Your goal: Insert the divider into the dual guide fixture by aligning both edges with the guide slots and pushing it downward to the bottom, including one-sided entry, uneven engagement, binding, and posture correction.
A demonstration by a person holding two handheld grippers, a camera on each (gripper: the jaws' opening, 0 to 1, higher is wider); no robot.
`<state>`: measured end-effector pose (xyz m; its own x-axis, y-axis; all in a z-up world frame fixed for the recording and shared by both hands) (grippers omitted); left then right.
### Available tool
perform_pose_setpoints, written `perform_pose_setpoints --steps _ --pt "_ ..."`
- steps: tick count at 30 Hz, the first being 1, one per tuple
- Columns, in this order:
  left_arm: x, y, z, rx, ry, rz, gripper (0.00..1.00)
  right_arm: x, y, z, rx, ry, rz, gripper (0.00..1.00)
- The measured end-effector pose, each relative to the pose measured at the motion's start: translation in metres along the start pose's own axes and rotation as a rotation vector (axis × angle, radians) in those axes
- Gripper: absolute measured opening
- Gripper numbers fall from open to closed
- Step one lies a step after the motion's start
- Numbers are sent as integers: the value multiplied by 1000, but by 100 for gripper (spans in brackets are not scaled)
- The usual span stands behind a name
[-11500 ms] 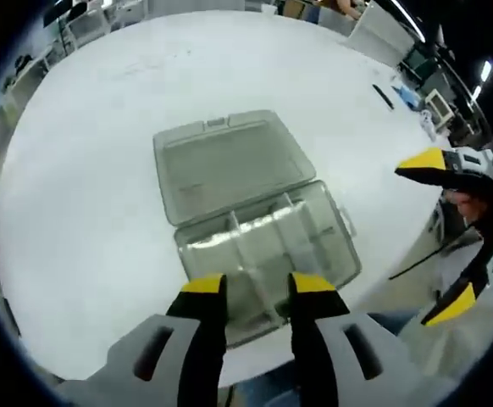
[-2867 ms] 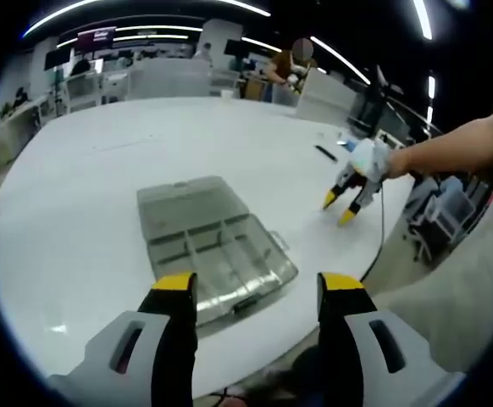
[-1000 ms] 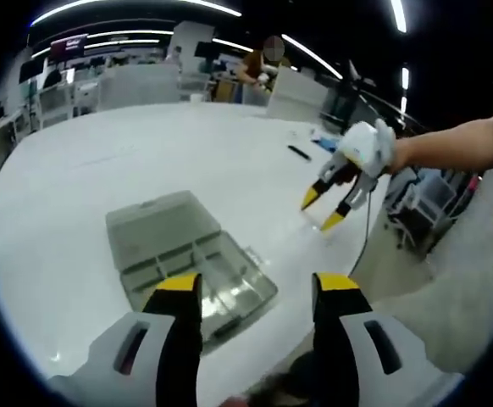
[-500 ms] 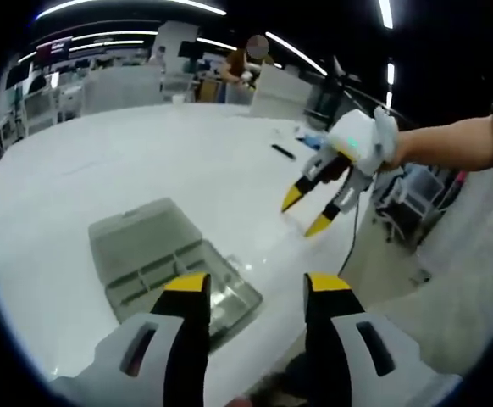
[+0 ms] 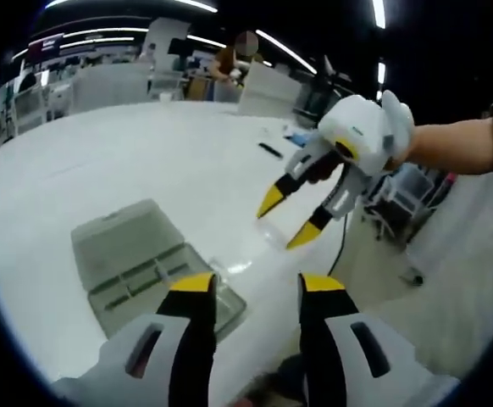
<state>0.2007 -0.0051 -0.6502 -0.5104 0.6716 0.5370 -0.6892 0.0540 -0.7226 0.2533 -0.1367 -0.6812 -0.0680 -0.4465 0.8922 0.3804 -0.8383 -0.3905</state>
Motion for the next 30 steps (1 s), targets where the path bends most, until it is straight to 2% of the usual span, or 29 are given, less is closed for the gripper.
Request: perform_pose_setpoints --steps 16,23,26,30 --pt "0 -4 -5 125 28 34 25 -2 -39 1 47 14 52 26" --pt "2 -6 -6 167 41 52 21 -1 -52 2 62 23 69 26" --pt "4 -9 -5 221 60 73 19 -1 -55 3 65 24 74 26" --pt "5 -8 -7 221 52 71 17 -2 -60 3 68 29 84 26"
Point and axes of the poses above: the point that each gripper's makers call its tool centre point, and the gripper's own axes: x roughly backward along the fingers, z roughly to its right, y roughly out of its underside, the point moved 5 cm from there along x, roughly backward along the fingers, and after that the axes turned 8 degrees about x, right-handed, at the moved point
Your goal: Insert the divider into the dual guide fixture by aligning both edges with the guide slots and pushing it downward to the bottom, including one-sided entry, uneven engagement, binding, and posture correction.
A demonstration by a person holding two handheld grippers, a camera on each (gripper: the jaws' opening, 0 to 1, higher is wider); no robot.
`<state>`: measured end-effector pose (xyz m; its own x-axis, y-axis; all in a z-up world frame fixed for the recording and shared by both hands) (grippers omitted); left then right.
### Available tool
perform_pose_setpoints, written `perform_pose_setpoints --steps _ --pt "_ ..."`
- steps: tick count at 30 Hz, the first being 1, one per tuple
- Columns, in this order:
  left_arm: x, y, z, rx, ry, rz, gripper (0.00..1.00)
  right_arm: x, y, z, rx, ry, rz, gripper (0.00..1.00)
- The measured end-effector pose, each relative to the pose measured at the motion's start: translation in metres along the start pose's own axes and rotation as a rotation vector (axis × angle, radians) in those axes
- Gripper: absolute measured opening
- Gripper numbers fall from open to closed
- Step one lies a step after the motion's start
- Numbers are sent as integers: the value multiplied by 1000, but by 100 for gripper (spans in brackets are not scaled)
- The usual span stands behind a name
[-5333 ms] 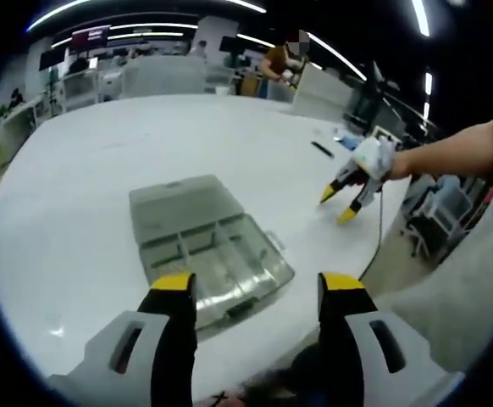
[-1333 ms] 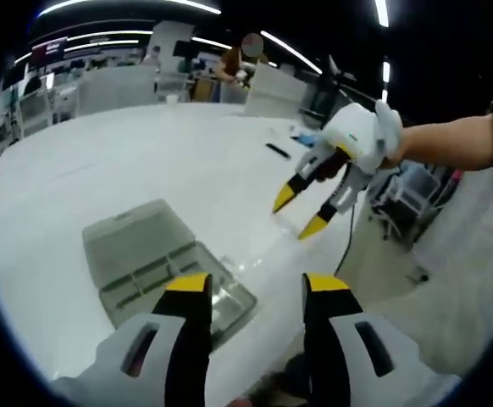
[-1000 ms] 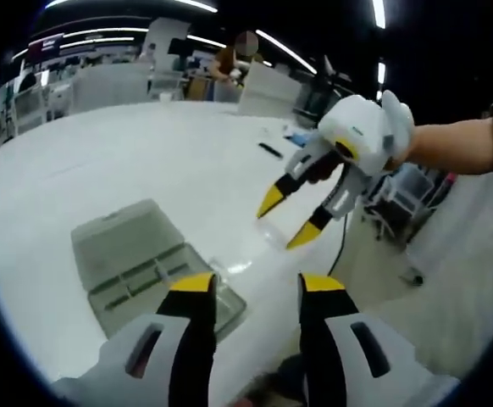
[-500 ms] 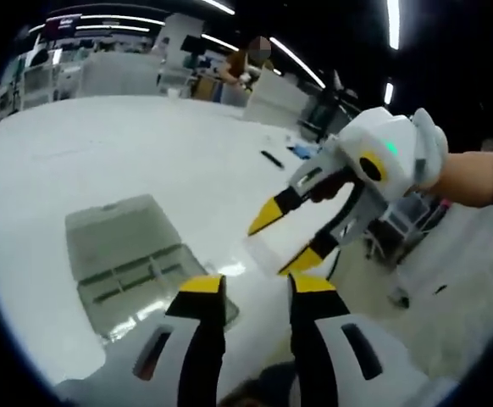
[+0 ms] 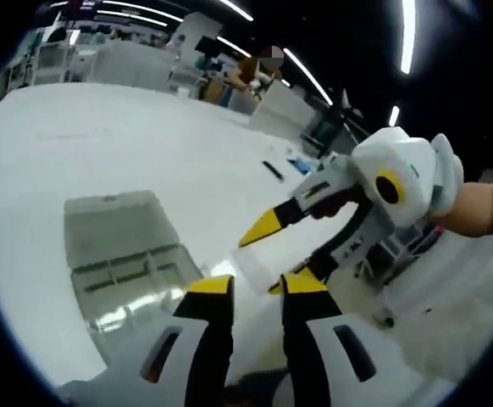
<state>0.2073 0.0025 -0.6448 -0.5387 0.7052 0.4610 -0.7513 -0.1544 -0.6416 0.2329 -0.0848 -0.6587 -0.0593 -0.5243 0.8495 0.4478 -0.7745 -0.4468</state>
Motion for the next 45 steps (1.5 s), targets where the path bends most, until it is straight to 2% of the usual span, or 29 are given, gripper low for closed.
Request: perform_pose_setpoints --steps 5,34,45 --pt "2 0 -1 44 9 11 15 -1 -7 -1 9 5 12 26" --pt "6 8 -10 140 -29 2 6 5 -32 -3 54 37 58 26" --pt "6 8 -10 196 -11 3 1 4 -39 -3 73 41 68 26"
Point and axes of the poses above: the point that each gripper's makers call its tool centre point, and the gripper's own axes: x roughly backward along the fingers, z roughly to its right, y roughly out of its underside, the point moved 5 cm from there along x, roughly backward along the fingers, and after that the axes turned 8 degrees about x, right-handed, at the moved point
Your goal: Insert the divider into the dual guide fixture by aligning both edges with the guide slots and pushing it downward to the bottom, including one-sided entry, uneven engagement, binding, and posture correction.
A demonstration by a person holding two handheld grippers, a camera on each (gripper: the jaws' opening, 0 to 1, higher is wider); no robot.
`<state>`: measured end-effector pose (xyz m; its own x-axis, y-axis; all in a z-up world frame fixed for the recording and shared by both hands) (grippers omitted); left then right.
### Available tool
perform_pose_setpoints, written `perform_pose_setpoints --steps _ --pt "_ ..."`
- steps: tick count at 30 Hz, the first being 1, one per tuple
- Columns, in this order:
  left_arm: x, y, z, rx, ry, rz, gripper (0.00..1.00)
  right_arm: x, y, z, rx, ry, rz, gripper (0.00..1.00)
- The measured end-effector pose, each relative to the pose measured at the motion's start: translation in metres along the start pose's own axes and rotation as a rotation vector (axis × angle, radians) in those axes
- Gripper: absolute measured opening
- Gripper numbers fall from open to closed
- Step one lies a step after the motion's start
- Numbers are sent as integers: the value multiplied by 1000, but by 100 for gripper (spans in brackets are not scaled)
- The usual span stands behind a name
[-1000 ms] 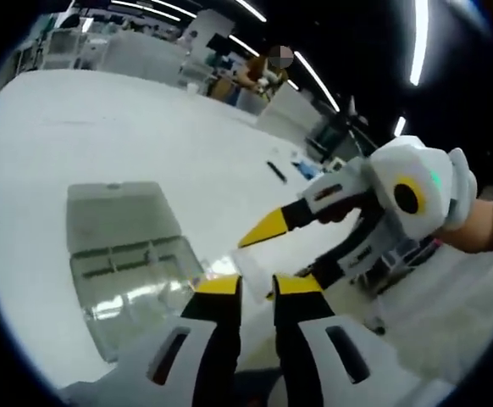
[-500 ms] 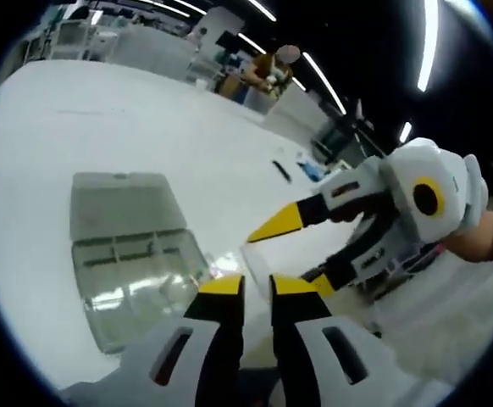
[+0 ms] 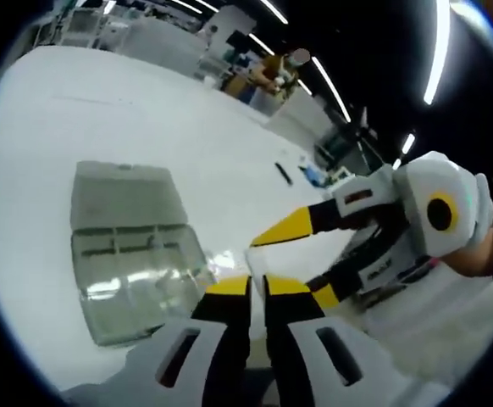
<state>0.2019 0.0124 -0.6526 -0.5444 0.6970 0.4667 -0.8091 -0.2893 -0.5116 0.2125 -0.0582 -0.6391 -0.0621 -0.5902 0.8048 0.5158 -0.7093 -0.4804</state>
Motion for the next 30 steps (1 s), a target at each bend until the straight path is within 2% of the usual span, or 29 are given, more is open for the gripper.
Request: perform_pose_setpoints --steps 30 --pt "3 2 -3 148 5 -29 0 -4 -4 -1 31 13 -11 26"
Point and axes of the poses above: the point that each gripper's makers call its tool centre point, and the gripper's own axes: x roughly backward along the fingers, z roughly to its right, y roughly out of its underside, the point moved 5 cm from there along x, roughly backward along the fingers, and after that the axes turned 8 degrees about x, right-handed, at the moved point
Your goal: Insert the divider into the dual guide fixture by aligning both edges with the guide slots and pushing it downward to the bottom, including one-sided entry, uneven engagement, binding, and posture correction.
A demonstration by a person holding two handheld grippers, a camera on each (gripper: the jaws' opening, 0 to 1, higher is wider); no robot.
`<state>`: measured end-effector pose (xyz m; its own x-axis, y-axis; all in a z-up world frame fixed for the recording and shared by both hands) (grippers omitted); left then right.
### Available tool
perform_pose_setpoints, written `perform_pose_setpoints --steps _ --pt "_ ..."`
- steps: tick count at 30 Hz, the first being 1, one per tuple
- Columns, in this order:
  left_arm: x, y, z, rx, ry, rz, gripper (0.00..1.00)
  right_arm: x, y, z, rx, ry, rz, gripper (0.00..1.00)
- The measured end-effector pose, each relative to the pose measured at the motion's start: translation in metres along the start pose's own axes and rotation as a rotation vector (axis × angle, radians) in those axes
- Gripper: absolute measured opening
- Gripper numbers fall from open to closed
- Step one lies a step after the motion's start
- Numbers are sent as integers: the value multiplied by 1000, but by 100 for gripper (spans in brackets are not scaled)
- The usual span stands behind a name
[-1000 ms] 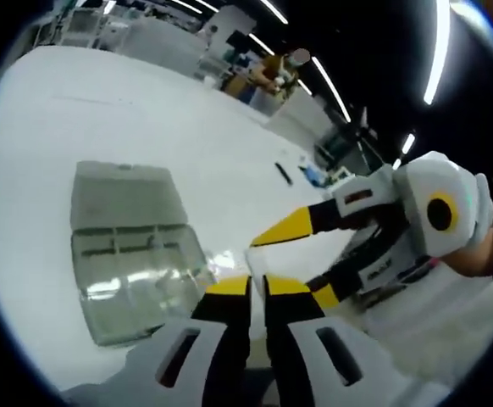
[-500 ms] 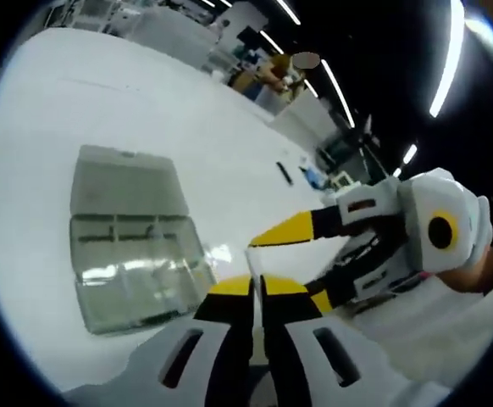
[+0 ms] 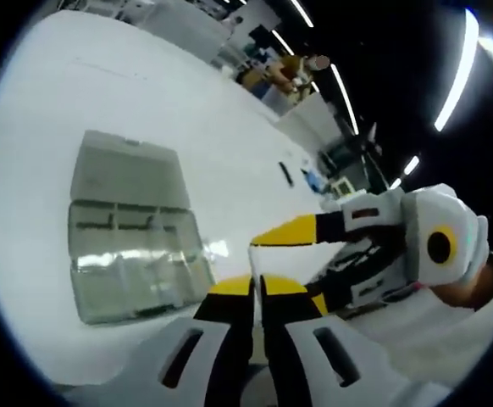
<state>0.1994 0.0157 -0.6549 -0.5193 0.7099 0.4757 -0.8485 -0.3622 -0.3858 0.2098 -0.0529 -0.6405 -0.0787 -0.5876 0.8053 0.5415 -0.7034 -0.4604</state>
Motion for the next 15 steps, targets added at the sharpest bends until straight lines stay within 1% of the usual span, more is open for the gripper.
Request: perform_pose_setpoints --steps 5,15 --pt "-2 2 -2 1 -10 -20 0 -1 0 0 7 -1 -5 26" --pt "0 0 -2 -6 -4 -24 0 -3 -1 3 18 4 -9 27"
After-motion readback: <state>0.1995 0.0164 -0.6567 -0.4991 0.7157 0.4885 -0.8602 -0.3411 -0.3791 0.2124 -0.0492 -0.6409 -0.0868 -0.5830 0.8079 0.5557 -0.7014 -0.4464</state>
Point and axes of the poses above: the point that each gripper's makers call its tool centre point, and the gripper's own axes: x roughly backward along the fingers, z roughly to its right, y roughly out of its underside, the point moved 5 cm from there along x, roughly backward along the fingers, and after that the axes turned 8 degrees about x, right-handed, at the moved point
